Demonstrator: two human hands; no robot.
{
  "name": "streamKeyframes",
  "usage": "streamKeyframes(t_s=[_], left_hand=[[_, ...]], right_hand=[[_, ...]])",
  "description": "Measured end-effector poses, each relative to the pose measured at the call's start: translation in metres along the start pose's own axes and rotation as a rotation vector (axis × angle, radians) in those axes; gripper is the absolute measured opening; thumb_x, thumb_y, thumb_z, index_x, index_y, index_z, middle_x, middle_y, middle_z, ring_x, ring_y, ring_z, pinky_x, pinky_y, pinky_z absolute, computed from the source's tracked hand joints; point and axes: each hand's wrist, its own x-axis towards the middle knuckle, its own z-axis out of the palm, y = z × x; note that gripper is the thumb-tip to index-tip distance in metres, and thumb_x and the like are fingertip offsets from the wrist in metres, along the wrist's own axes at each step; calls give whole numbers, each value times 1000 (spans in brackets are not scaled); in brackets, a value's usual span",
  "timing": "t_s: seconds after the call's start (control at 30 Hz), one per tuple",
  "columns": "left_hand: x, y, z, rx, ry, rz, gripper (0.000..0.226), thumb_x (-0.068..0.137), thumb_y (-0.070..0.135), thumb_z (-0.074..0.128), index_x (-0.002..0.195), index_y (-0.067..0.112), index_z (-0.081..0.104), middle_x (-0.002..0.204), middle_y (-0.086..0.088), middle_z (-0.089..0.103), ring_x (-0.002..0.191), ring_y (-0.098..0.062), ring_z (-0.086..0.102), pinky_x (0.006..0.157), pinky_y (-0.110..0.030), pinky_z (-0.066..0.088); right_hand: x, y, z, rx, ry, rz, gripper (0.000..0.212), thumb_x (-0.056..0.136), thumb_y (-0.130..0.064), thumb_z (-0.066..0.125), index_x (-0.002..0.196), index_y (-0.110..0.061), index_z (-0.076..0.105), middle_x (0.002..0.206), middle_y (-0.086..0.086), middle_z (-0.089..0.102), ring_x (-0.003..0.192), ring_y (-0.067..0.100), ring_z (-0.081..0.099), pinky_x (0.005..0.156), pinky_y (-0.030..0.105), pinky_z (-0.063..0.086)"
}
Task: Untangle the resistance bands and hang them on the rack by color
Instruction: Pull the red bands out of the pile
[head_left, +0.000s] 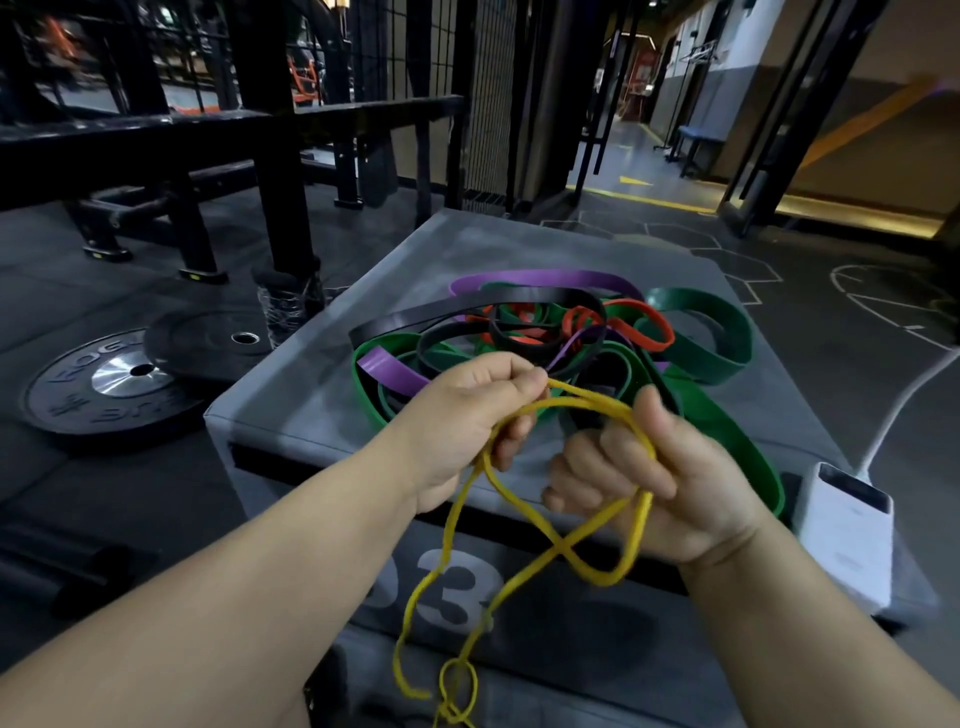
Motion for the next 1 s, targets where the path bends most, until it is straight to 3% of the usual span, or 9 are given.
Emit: streamKeyframes(t_s=[0.13,0.27,0.37,0.5,0.6,0.7,0.8,0.93,1.0], left_hand=[[1,-8,1,24,-52,-87,18,100,20,46,85,14,56,57,2,52,49,-12,44,45,-20,39],[0,-15,6,-36,-129,-174,15,98,24,48,91,13,56,64,0,53,56,-14,49,55,-24,46],[-1,-17,9,-164,-168,-174,13,92,24,55,89,12,59,69,0,52,61,-14,55,69,-33,52],[4,-15,6,-101,-64,-136,8,96,15,51,90,13,55,72,0,57,68,-14,60,69,-32,54],[4,-20,5,147,-69,-116,11,99,16,49,92,14,56,76,1,63,77,-14,63,69,-29,53],[2,-31,10,204,-167,-181,10,99,17,50,90,14,55,79,-1,63,77,-17,64,82,-36,54],[0,-45,13,377,-277,-262,8,97,20,54,90,15,53,78,0,63,79,-16,62,87,-37,49],[-5,-65,16,695,-475,-413,11,93,27,60,85,26,51,77,3,67,73,-11,57,75,-31,41],[-5,-73,18,718,-443,-441,11,94,27,57,85,27,51,73,4,66,72,-14,55,73,-32,39]], right_hand=[[-3,-3,-1,131,-15,-112,28,103,-30,42,87,-10,53,67,3,47,85,25,63,85,38,44],[-4,-9,1,68,-29,-176,23,105,-24,36,109,-4,48,61,5,43,52,20,55,80,37,51],[-8,-15,1,78,-67,-152,27,106,-24,37,122,-3,42,62,8,44,44,18,44,68,32,53],[-13,-20,-5,192,-21,-70,35,106,-32,36,109,0,49,57,5,40,32,6,27,42,19,38],[-13,-21,-11,300,-5,-56,44,104,-41,37,91,-2,54,57,1,40,36,6,32,39,17,28],[-12,-26,-12,377,2,-121,42,102,-42,42,84,-5,53,61,0,40,38,4,26,38,17,21],[-17,-38,-11,424,47,-224,34,99,-38,51,87,-6,54,70,-1,39,46,7,32,42,19,28],[-29,-52,-13,474,211,-388,20,96,-24,58,95,-4,58,81,6,47,51,6,33,44,18,33],[-33,-56,-13,458,364,-491,14,90,-14,64,99,-5,61,81,6,49,50,7,36,45,17,37]])
